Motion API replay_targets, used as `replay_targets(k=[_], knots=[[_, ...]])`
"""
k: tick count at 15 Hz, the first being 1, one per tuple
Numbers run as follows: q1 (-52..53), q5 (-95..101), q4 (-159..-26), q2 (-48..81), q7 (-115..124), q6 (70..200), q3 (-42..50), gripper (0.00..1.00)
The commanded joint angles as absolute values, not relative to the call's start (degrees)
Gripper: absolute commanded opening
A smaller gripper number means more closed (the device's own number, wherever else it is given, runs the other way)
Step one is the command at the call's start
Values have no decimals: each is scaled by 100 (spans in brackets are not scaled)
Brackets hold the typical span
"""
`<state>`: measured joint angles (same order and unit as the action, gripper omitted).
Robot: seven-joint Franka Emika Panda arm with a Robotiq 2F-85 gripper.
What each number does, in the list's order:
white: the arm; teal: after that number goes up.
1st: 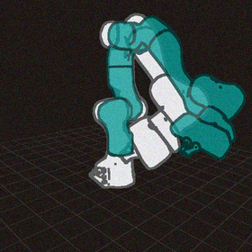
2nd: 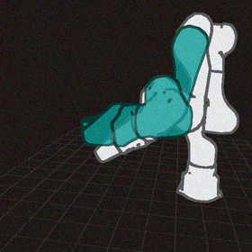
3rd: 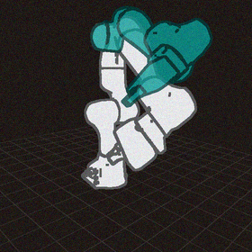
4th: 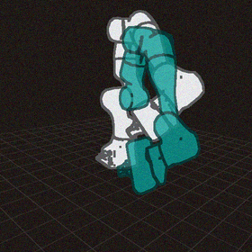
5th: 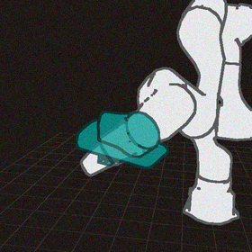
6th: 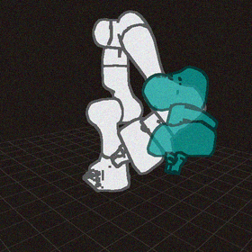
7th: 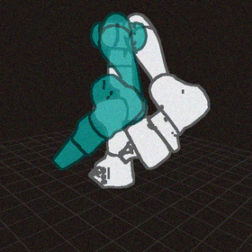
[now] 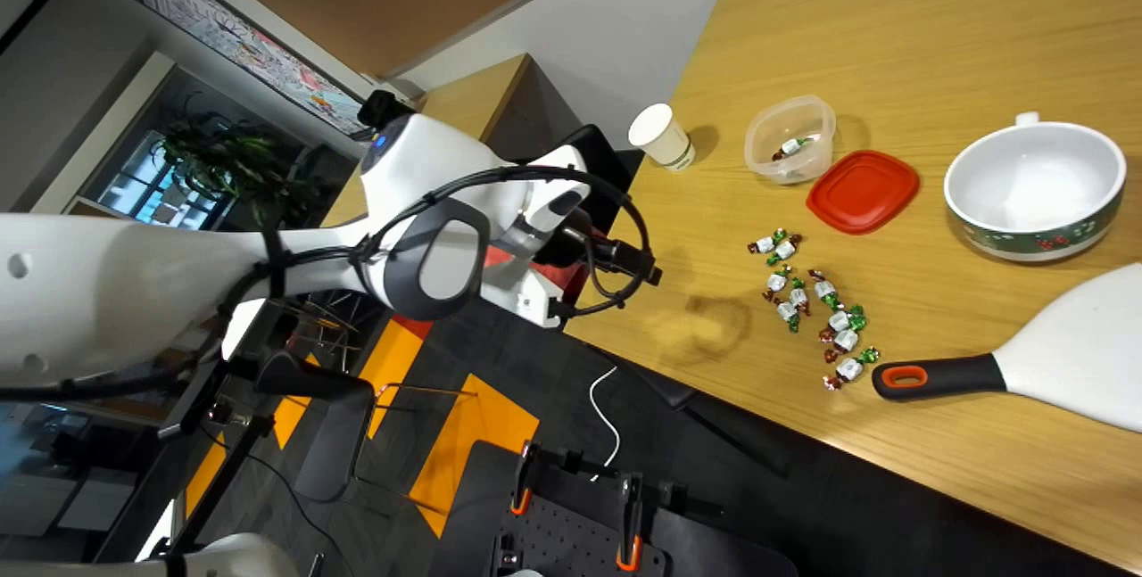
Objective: Pick up a candle from the table and put it in the bowl
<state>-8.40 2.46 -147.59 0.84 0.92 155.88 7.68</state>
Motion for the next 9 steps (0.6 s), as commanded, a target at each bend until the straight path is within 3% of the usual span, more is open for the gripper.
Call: replay_targets(k=[1,9], knots=[[-869,379,-14602,351,260,15630,869,100],[-907,428,-14315,797,265,15761,971,100]])
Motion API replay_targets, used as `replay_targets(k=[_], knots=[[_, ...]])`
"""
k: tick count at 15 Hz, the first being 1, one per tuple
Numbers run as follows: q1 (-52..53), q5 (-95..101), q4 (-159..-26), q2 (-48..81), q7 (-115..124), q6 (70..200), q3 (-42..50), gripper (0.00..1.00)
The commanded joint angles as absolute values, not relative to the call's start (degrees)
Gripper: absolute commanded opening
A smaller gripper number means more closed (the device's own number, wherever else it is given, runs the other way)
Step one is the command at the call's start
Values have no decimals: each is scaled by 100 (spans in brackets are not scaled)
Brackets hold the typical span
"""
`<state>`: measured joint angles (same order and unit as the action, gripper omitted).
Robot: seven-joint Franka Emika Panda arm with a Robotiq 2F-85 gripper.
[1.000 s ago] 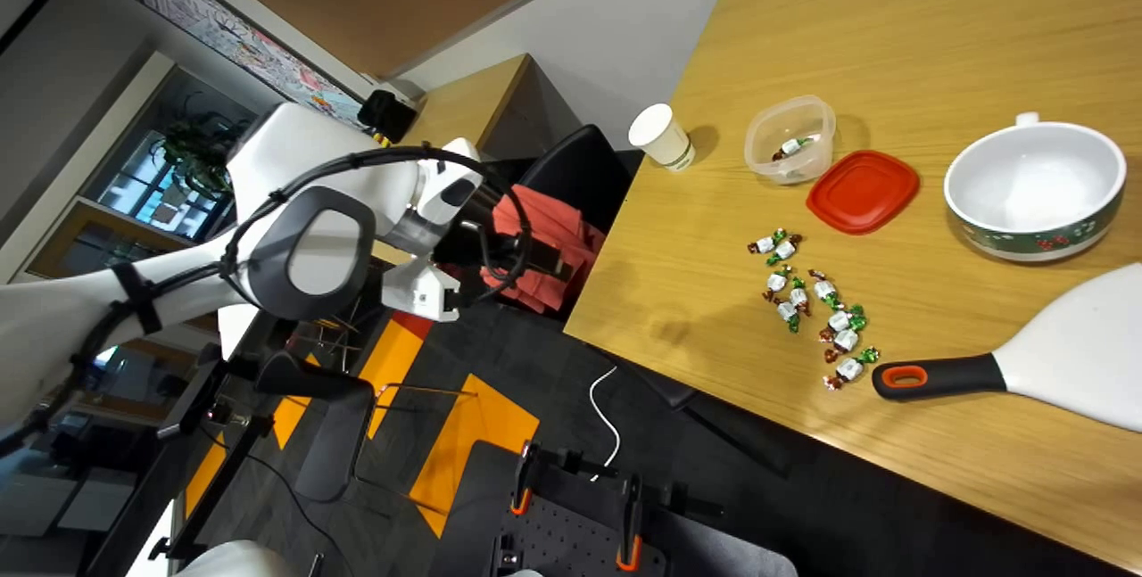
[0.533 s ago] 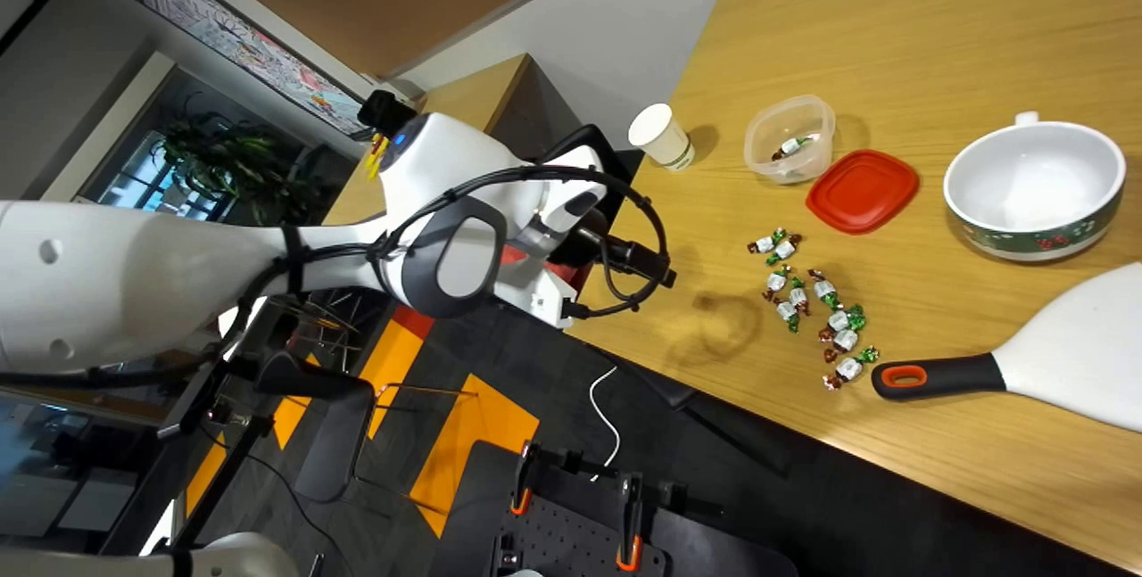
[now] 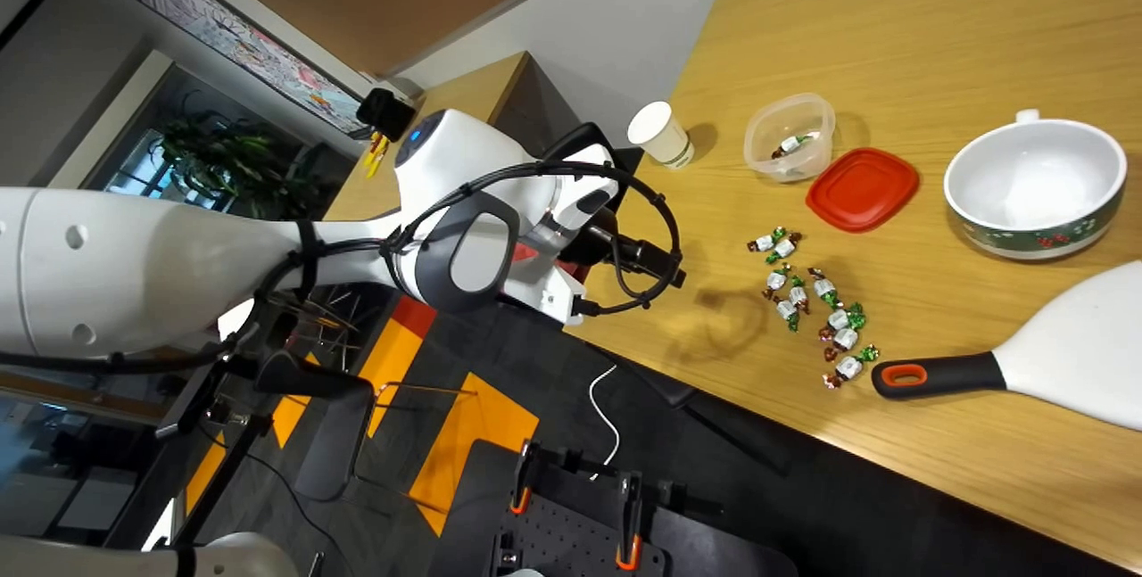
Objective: Pick up a candle from the table and put it in the bowl
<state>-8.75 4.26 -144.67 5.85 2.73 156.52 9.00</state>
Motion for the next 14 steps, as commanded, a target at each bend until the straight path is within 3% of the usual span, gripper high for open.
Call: replay_targets(k=[1,7,10,12,14], knots=[[-955,313,-14233,912,149,15758,975,100],[-1297,-350,-13653,1709,-606,15770,890,99],[-1374,-322,-13360,2124,-668,15801,866,77],[-1425,-299,-13162,2361,-687,15781,846,69],[-1502,-298,-12947,2598,-765,15767,814,70]])
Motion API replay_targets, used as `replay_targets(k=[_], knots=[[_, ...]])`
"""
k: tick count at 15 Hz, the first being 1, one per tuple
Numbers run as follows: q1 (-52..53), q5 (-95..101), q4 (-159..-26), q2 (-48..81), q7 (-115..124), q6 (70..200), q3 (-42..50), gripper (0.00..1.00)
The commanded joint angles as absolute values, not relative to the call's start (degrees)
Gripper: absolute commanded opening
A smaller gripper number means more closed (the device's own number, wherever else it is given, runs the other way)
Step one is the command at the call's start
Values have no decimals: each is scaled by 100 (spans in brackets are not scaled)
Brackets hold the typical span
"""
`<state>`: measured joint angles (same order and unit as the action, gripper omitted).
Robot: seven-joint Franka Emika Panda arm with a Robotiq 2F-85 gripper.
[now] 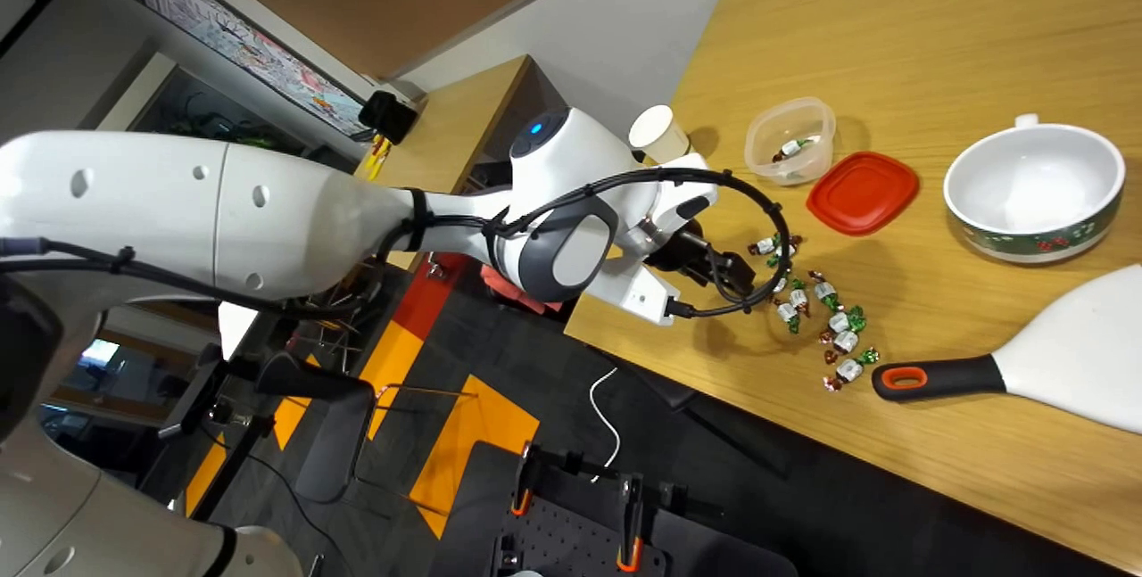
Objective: Pick up a candle from the table and put it in the bowl
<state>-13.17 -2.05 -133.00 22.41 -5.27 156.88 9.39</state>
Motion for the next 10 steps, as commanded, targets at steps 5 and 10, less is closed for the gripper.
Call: replay_targets(k=[5,10], knots=[[-1826,-320,-12404,3048,-1117,15609,610,73],[-2074,-283,-12086,3345,-1464,15623,465,73]])
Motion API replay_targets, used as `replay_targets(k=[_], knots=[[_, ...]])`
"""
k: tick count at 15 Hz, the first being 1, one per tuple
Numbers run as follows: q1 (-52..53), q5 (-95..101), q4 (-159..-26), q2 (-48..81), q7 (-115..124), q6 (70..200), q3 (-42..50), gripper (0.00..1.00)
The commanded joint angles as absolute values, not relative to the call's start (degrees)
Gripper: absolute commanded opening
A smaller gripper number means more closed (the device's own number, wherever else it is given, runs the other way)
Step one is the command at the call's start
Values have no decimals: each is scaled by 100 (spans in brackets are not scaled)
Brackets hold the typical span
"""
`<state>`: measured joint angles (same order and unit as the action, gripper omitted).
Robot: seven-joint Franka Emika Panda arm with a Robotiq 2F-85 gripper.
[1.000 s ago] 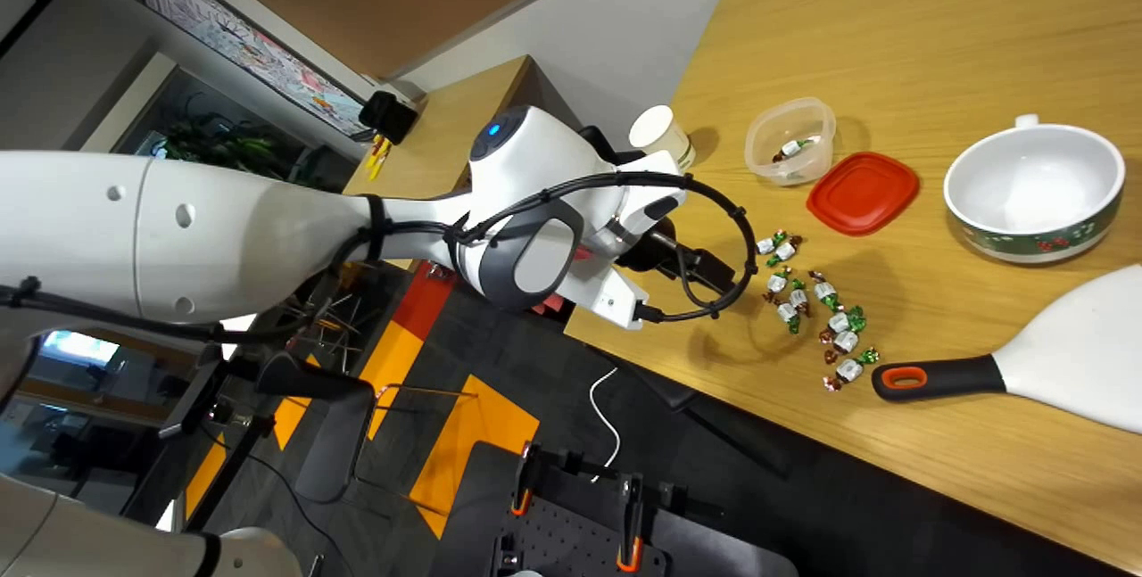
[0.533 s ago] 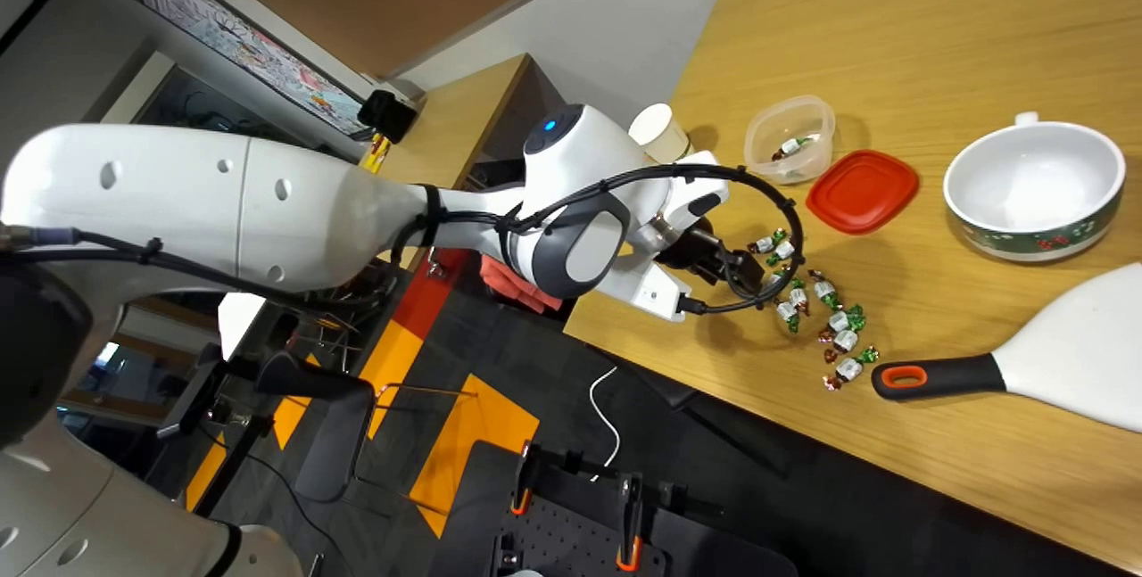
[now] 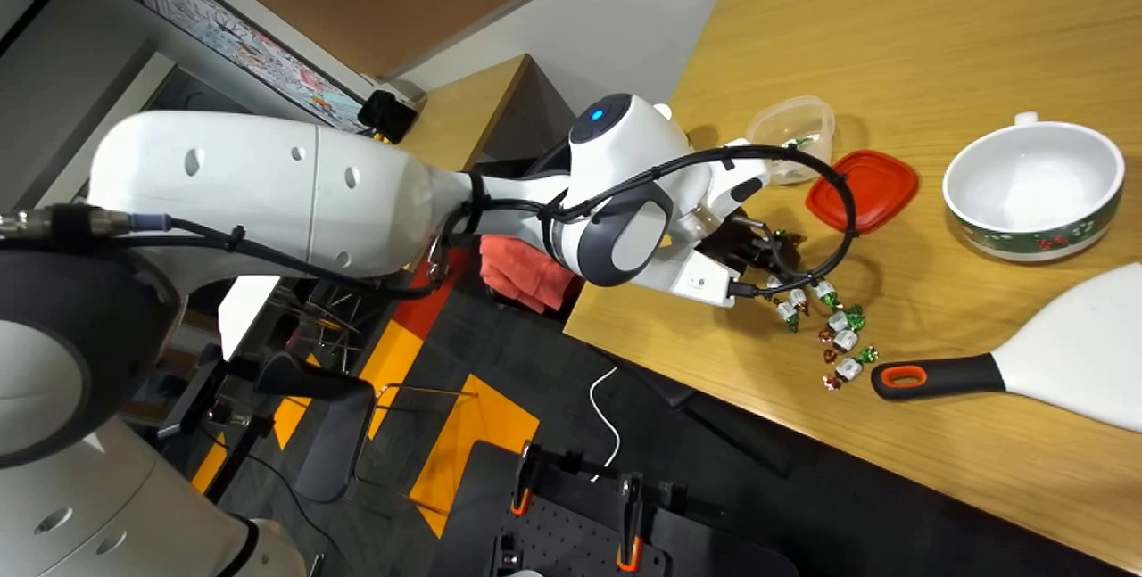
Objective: Pick up a candle from the table and put it in the bowl
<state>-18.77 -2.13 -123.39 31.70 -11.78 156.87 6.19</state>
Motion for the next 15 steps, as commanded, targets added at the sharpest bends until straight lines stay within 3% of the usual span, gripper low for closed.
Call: replay_targets(k=[1,5,7,9,12,15], knots=[[-2120,-288,-12033,3390,-1523,15610,439,72],[-2229,-275,-11887,3534,-1655,15569,361,62],[-2241,-262,-11851,3571,-1665,15559,347,42],[-2216,-229,-11824,3597,-1650,15558,355,31],[-2115,-144,-11913,3509,-1579,15611,419,5],[-2125,-224,-12118,3256,-1515,15576,366,0]])
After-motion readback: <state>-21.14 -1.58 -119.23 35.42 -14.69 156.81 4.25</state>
